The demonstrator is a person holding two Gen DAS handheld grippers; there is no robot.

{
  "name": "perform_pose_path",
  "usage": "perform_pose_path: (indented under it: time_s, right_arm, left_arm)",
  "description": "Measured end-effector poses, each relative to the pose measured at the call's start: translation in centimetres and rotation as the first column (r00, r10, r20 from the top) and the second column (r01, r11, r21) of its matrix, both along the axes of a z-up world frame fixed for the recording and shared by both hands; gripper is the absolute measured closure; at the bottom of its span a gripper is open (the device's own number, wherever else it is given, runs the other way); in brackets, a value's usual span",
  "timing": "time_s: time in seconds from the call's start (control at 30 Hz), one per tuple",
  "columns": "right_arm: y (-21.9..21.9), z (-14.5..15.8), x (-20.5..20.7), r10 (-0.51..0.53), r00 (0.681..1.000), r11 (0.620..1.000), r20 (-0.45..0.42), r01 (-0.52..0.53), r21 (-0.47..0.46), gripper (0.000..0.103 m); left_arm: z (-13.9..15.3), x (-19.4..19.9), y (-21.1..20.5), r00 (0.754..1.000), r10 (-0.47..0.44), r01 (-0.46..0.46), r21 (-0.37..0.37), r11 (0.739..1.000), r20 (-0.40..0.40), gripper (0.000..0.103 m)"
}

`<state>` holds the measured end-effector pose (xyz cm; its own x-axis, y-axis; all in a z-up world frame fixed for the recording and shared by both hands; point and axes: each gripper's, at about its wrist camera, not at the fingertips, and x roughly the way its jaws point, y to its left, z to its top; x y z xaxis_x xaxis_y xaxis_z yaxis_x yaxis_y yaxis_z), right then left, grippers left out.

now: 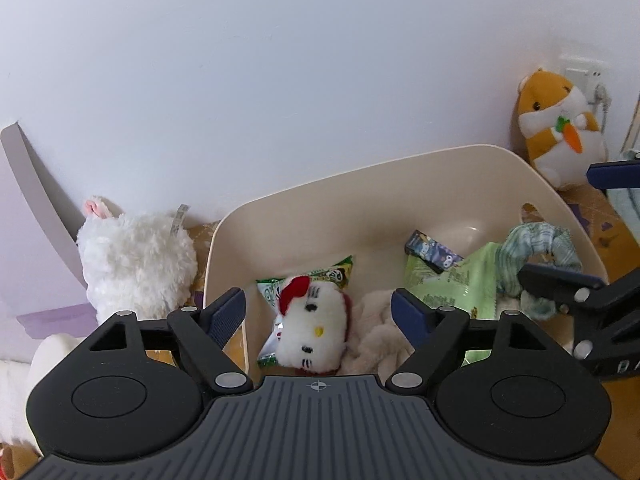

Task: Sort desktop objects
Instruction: 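Open both grippers to drop the cloth and plush into the basket, then move both grippers back to the items on the table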

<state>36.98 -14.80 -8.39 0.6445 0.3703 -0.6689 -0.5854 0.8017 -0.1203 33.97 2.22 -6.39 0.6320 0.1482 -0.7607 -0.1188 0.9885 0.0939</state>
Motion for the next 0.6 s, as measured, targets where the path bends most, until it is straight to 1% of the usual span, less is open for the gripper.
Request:
perform_pose_path:
  time_s: [0.2, 0.27, 0.33, 0.4, 0.47, 0.53, 0.6]
  right_arm:
    - [-1.7, 1.3, -2.6, 0.022, 0.999, 0.999, 0.028, -0.023, 0.034, 0.000]
    - [-2.7, 1.6, -4.1, 0.052, 0.998, 0.997, 0.029, -0.053, 0.049, 0.000]
    - [-3.4, 1.7, -5.9, 0.099, 0.994, 0.994, 0.036, -0.100, 0.037, 0.000]
    - [-3.9, 1.5, -7.8, 0.162, 0.986, 0.987, 0.042, -0.162, 0.002, 0.000]
    - [-4.4, 0.9, -9.7, 0.230, 0.973, 0.973, 0.028, -0.229, -0.036, 0.000]
    - [-4.8, 0.1, -11.3, 0.272, 0.962, 0.961, -0.001, -0.272, -0.054, 0.000]
    - [-5.5, -0.9, -12.8, 0.288, 0.957, 0.956, -0.025, -0.289, -0.052, 0.000]
  left_arm:
    - [1.0, -3.0, 0.6, 0.998, -0.065, 0.065, -0.043, 0.997, 0.014, 0.021]
    - [1.2, -4.3, 0.7, 0.995, -0.101, 0.101, -0.066, 0.993, 0.011, 0.022]
    - [1.3, -5.7, 0.7, 0.989, -0.145, 0.145, -0.077, 0.986, 0.007, 0.022]
    - [1.1, -7.3, 0.5, 0.980, -0.198, 0.197, -0.078, 0.977, -0.004, 0.021]
    - [0.5, -8.9, 0.4, 0.968, -0.248, 0.245, -0.083, 0.966, -0.026, 0.021]
    - [-0.3, -10.5, 0.2, 0.953, -0.298, 0.293, -0.087, 0.952, -0.056, 0.021]
    - [-1.3, -11.9, -0.2, 0.936, -0.340, 0.333, -0.086, 0.939, -0.087, 0.021]
